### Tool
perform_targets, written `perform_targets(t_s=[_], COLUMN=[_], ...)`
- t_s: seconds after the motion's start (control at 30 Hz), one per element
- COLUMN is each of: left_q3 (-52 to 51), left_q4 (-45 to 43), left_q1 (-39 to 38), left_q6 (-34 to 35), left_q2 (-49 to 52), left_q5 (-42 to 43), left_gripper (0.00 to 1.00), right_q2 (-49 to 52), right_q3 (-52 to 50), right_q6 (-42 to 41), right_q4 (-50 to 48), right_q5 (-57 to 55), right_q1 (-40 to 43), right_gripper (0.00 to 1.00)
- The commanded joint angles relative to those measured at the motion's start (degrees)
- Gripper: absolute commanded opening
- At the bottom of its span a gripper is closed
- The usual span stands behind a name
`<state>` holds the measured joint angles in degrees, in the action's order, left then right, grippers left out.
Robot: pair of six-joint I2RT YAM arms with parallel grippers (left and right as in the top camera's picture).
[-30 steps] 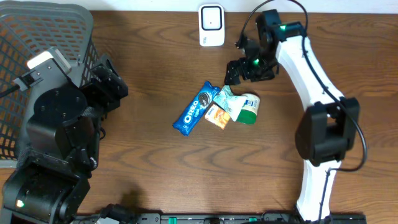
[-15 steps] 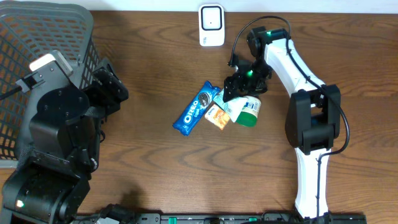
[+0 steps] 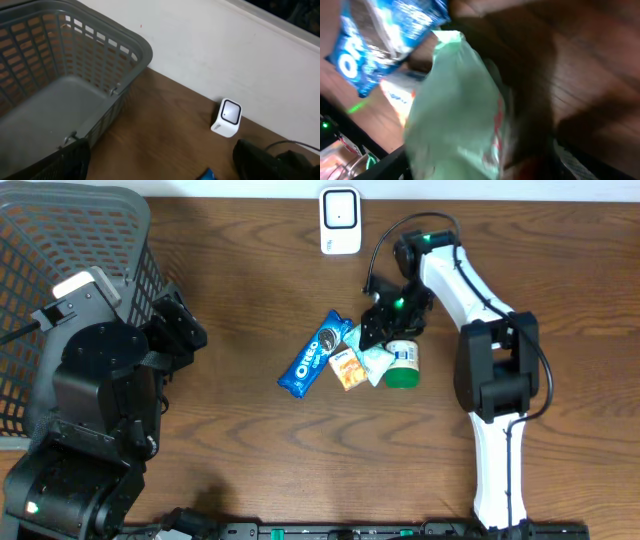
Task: Scan the item barcode
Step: 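Reach the right gripper to the mint-green wipes pack and grasp it, then lift the wipes pack with the right gripper and hold it at the scanner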
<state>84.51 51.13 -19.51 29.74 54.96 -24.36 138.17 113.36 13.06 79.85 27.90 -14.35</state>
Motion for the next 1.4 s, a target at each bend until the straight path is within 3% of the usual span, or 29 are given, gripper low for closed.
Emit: perform_targets(t_s=[0.0, 0.1, 0.3, 0.33, 0.37, 0.53, 0.83, 1.13, 1.37], left_q3=[0.2, 0.2, 0.2, 0.2, 0.2, 0.2, 0.2, 0.2, 0.2], left_q4=[0.5, 0.9, 2.6, 2.9, 3.1, 3.7, 5.0, 5.6, 5.6], left_q1=[0.3, 0.3, 0.3, 0.3, 0.3, 0.3, 0.3, 0.3, 0.3], left_q6=[-0.8, -0.8, -0.8, -0.8, -0.8, -0.8, -0.8, -0.8, -0.8], left_q2=[-0.2, -0.2, -0.2, -0.2, -0.2, -0.2, 0.0, 0.0, 0.0], left_q5=[-0.8, -0.8, -3.6, -3.9, -4.0, -5.1, -5.0, -5.0, -5.0], left_gripper=[0.91, 0.91, 0.91, 0.91, 0.91, 0.91, 0.91, 0.91, 0.91], right_q2=[3.2, 4.3, 4.5, 4.5, 4.5, 3.1, -6.0, -19.9, -27.1], right_q3=[0.8, 0.8, 0.8, 0.8, 0.8, 2.8, 16.5, 17.2, 17.2], right_q6=[1.4, 1.4, 1.4, 1.4, 1.4, 1.4, 3.3, -11.3, -13.5], right_q4=[0.7, 0.8, 0.7, 0.8, 1.0, 4.4, 17.4, 17.5, 17.5], right_q5=[-0.5, -1.6, -4.9, -4.9, -4.9, -3.5, 9.3, 10.6, 11.3], right_q1=[-1.5, -2.5, -4.7, -4.9, -5.0, -4.7, -1.4, -1.5, -1.5], right_gripper=[0.74, 0.66, 0.17, 0.05, 0.01, 0.01, 0.02, 0.01, 0.02])
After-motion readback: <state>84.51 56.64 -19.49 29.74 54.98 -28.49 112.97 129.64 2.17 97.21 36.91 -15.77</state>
